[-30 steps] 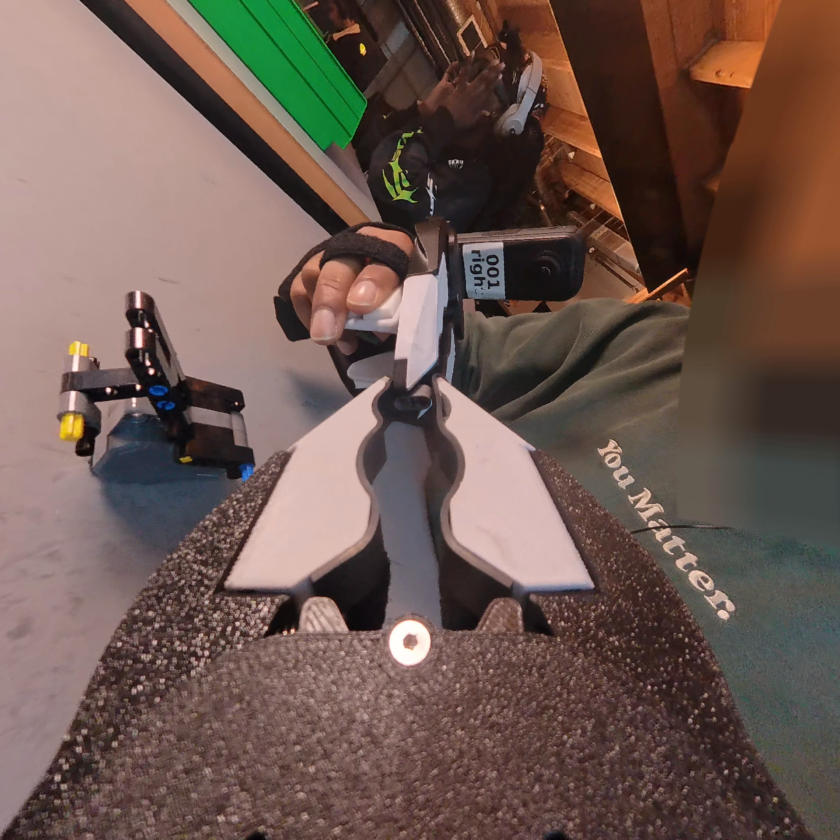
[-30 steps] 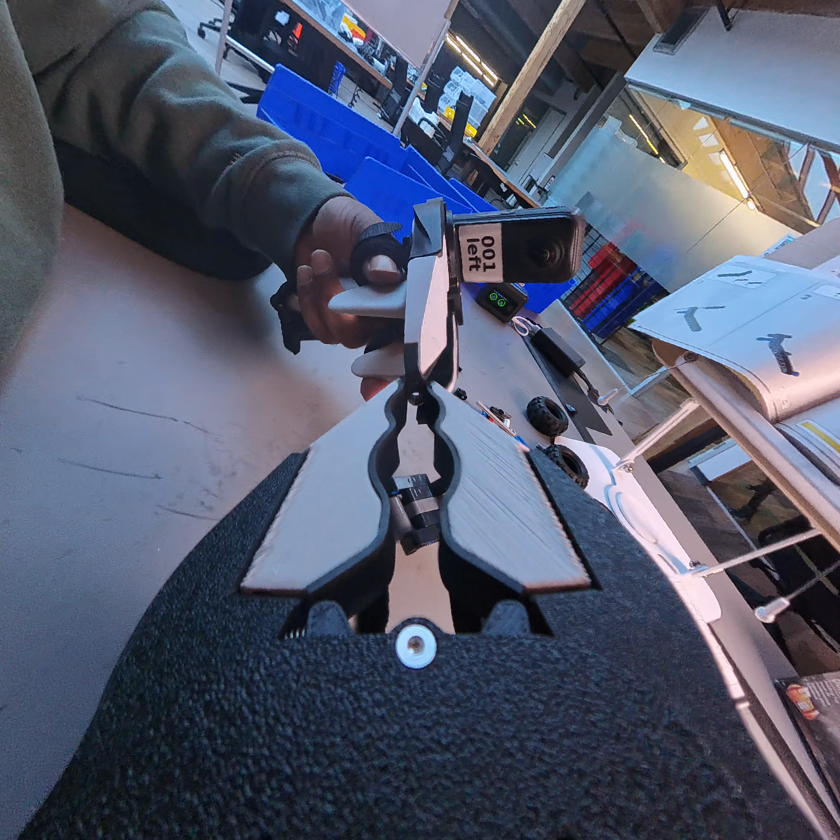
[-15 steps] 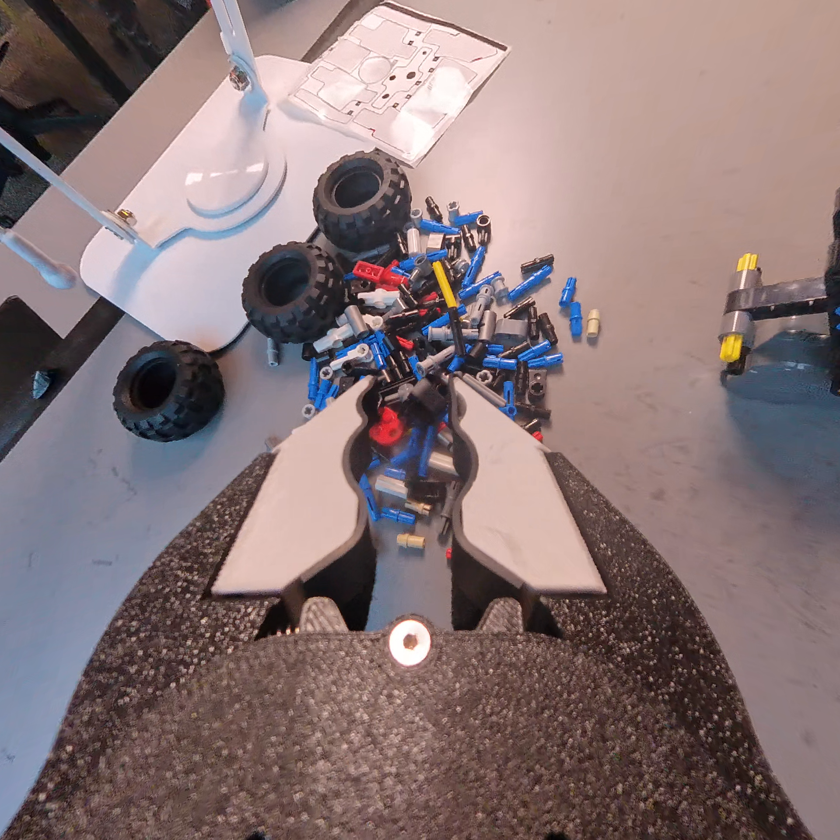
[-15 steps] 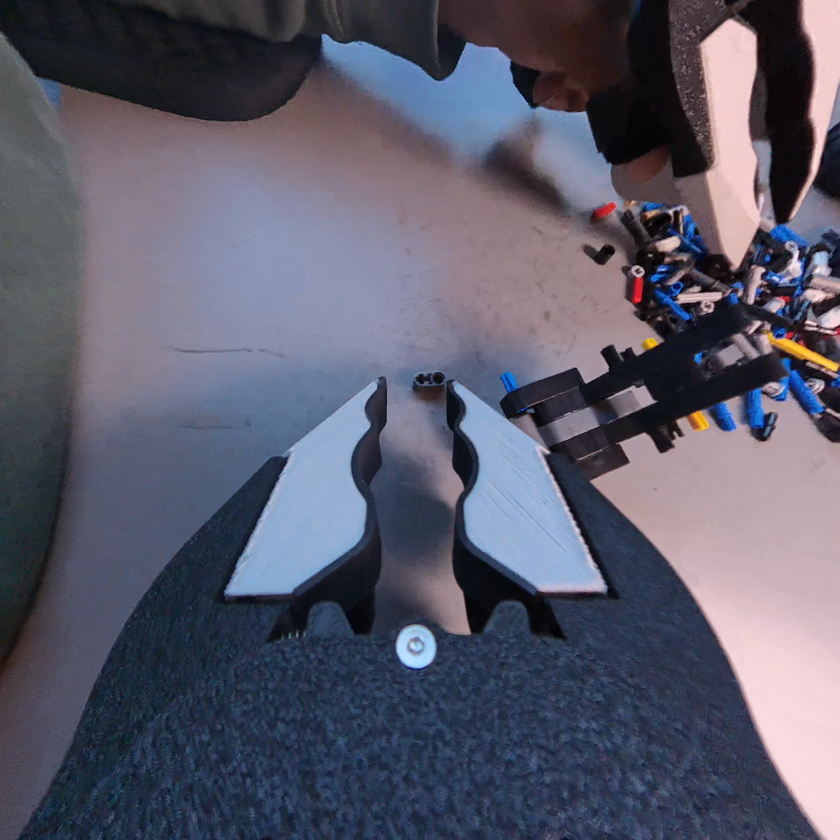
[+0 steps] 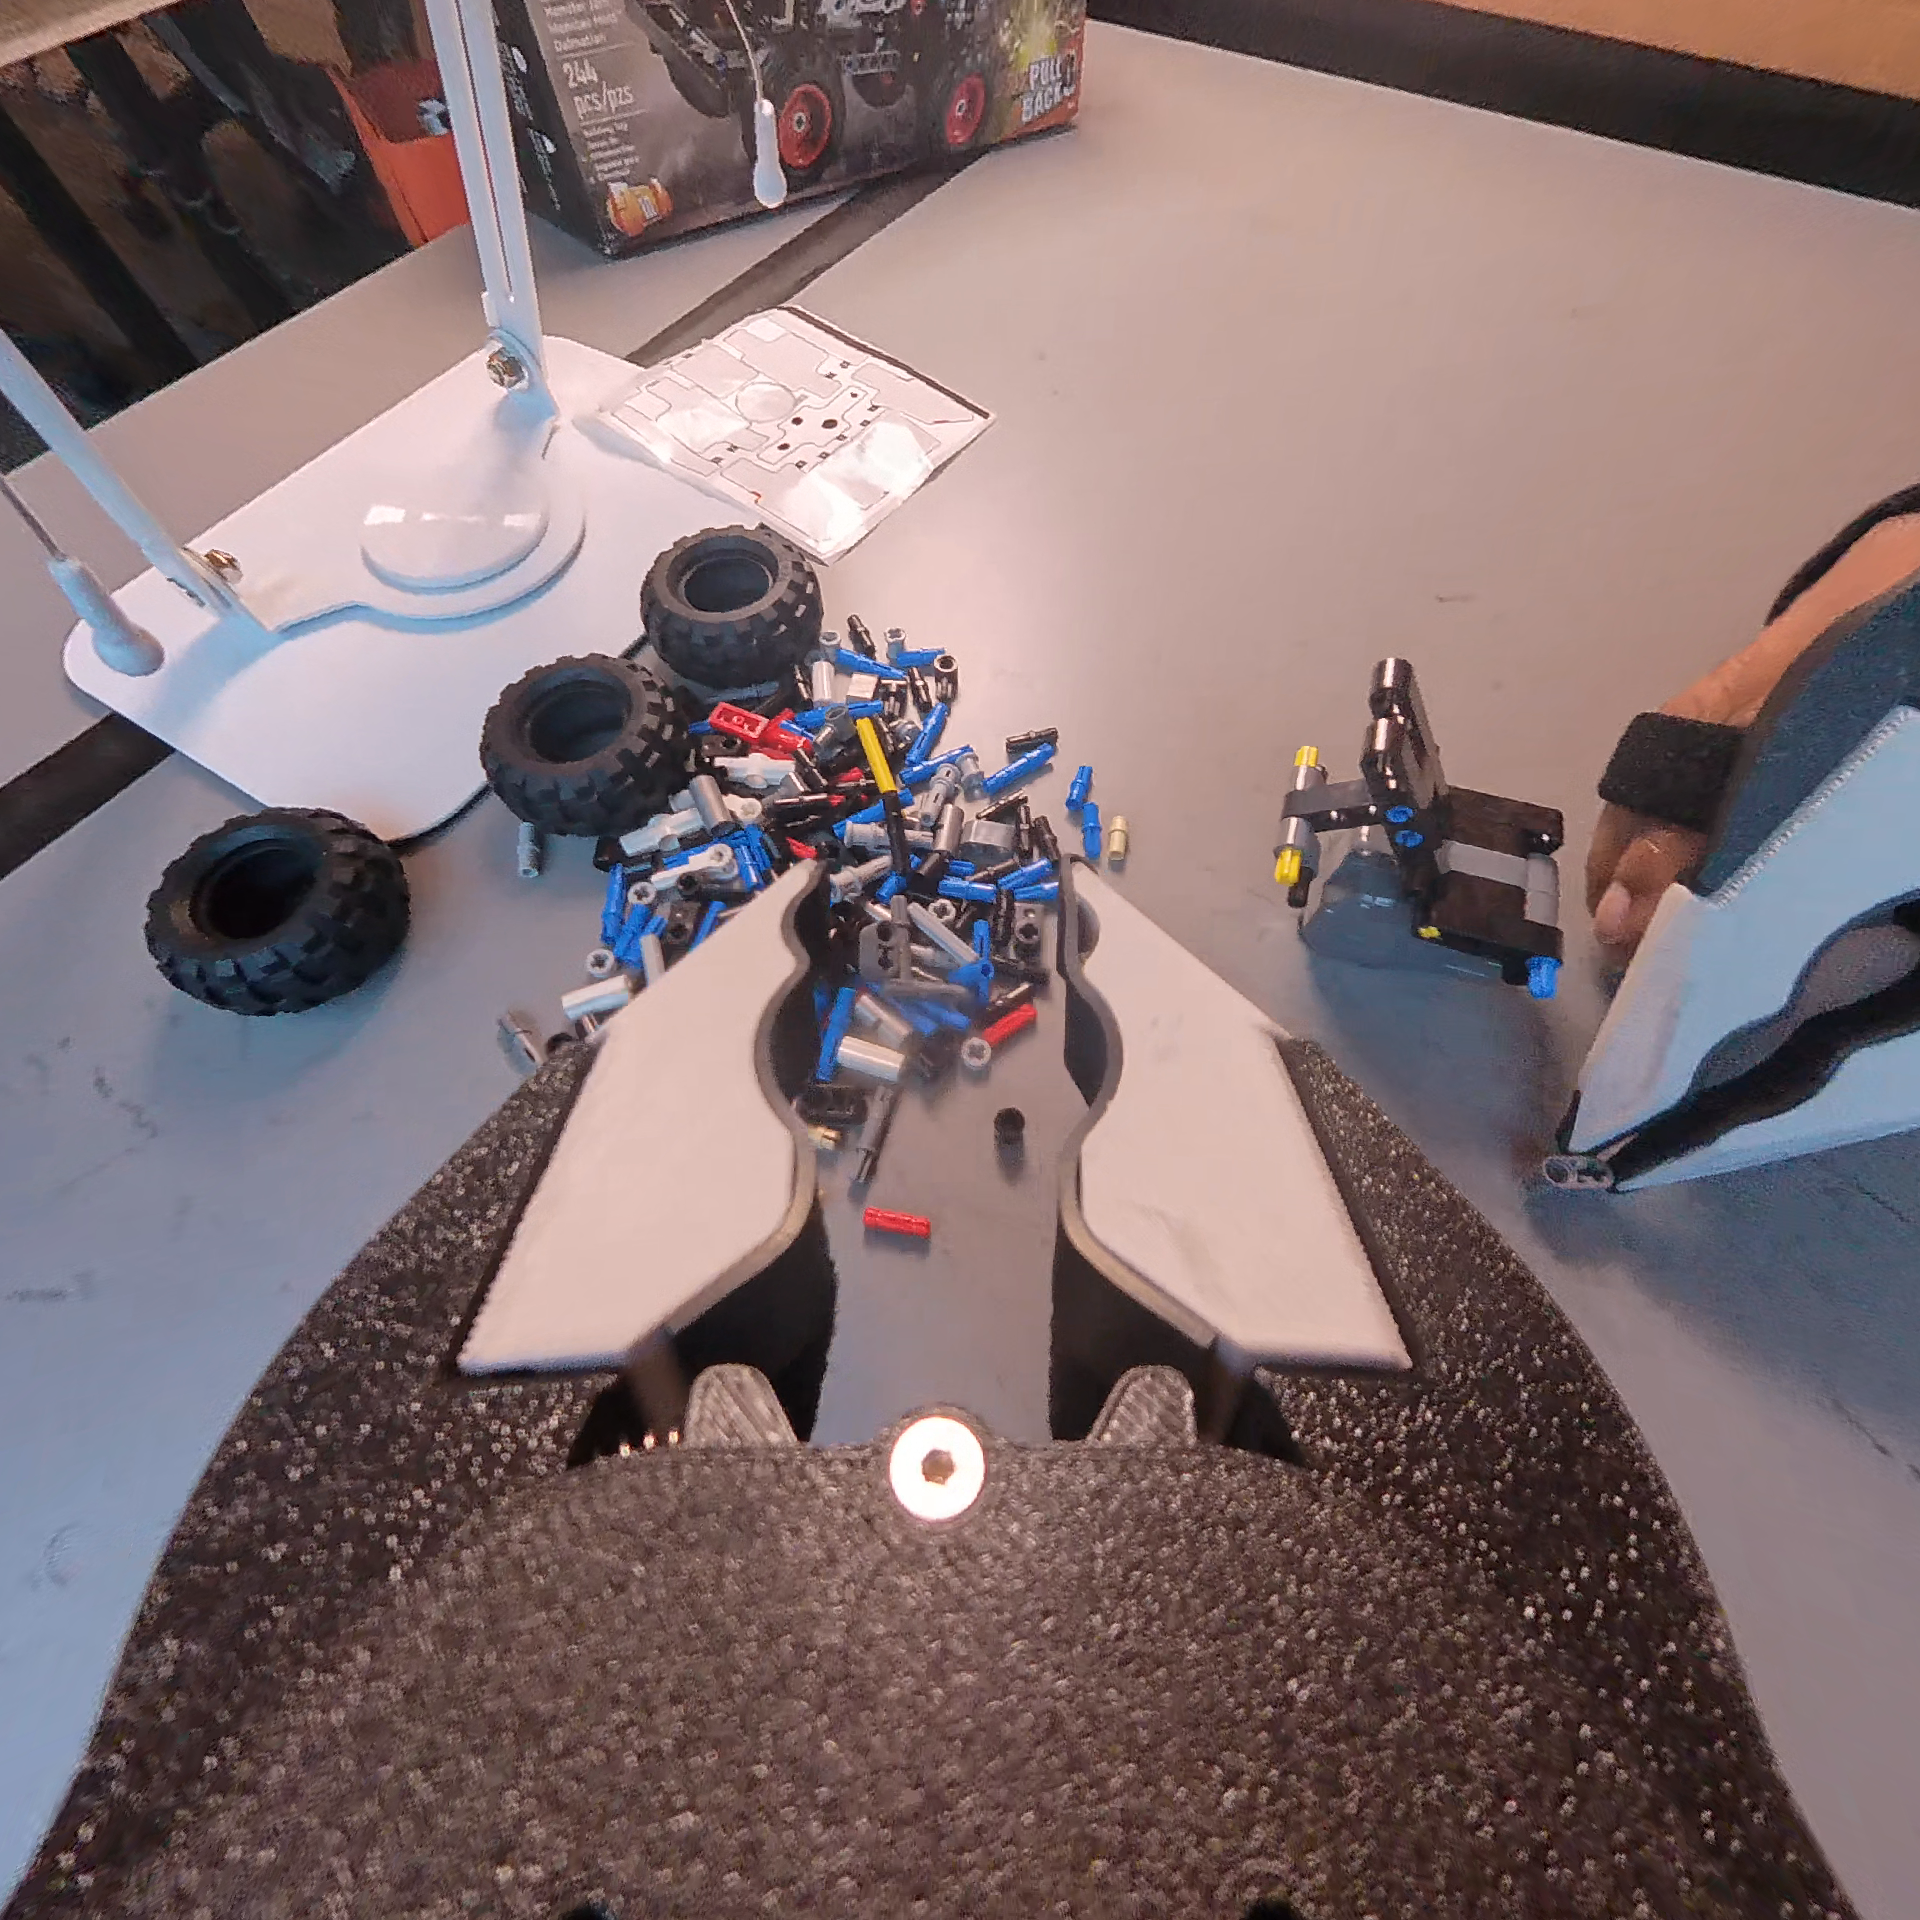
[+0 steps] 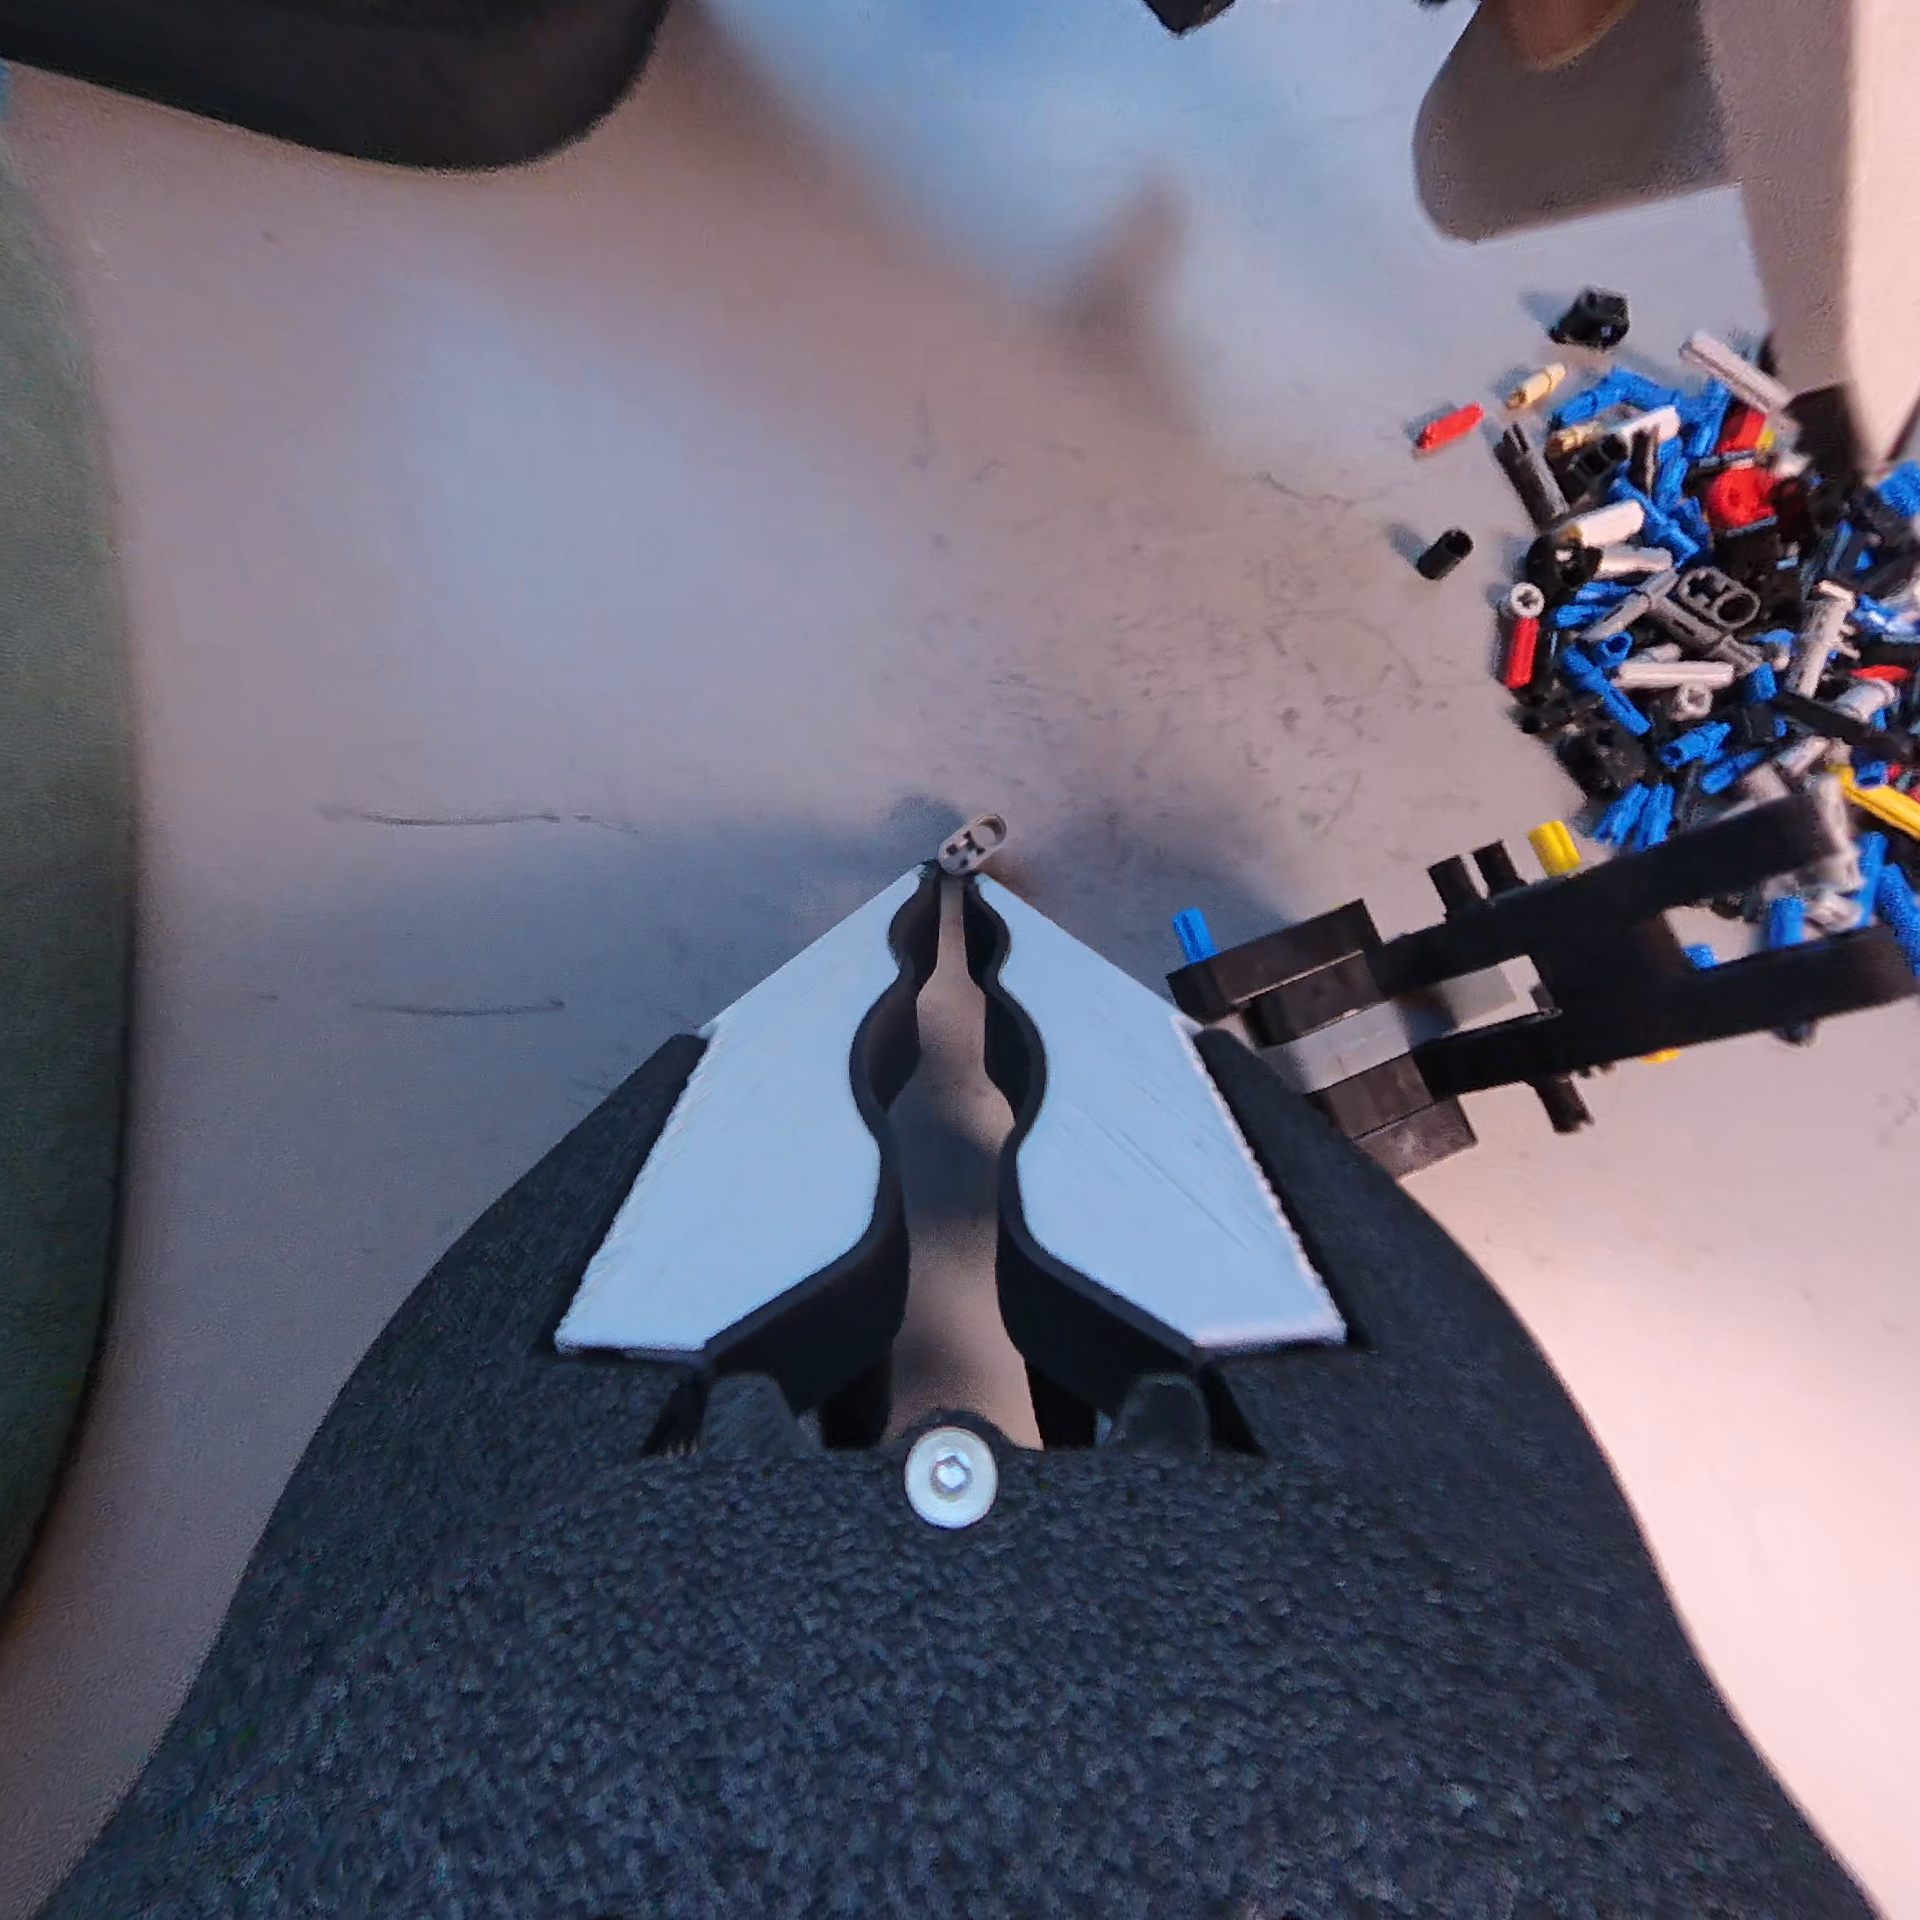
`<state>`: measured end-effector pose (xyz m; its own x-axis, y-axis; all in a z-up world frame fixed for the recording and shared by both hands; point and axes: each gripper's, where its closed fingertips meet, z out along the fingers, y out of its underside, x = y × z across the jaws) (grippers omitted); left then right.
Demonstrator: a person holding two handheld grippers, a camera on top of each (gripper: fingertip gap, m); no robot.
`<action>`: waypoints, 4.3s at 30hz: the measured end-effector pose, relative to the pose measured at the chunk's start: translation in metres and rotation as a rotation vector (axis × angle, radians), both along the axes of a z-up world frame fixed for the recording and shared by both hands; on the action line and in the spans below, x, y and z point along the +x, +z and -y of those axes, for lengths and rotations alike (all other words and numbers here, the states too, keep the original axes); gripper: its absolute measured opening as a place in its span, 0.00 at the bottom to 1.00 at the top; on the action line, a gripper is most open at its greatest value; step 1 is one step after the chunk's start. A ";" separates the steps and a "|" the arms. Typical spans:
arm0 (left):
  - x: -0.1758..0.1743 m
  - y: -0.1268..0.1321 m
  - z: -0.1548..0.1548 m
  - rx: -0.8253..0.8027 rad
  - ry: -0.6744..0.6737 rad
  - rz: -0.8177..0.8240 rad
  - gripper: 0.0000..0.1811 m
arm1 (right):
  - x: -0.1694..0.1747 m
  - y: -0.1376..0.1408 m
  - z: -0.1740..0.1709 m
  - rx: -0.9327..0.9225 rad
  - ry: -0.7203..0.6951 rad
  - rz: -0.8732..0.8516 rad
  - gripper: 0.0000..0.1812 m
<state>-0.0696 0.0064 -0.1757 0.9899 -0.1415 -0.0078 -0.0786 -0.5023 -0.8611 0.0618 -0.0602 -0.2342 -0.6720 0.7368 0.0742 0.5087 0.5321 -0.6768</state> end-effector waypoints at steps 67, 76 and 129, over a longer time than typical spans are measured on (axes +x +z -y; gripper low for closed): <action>0.117 -0.031 0.016 -0.149 -0.317 0.255 0.20 | -0.005 0.030 -0.067 -0.068 -0.014 -0.236 0.16; 0.122 -0.048 0.025 -0.177 -0.417 0.008 0.23 | -0.001 0.024 -0.056 -0.111 0.029 -0.205 0.20; 0.123 -0.038 0.028 -0.181 -0.428 0.114 0.18 | 0.017 0.049 -0.063 -0.180 0.016 -0.283 0.17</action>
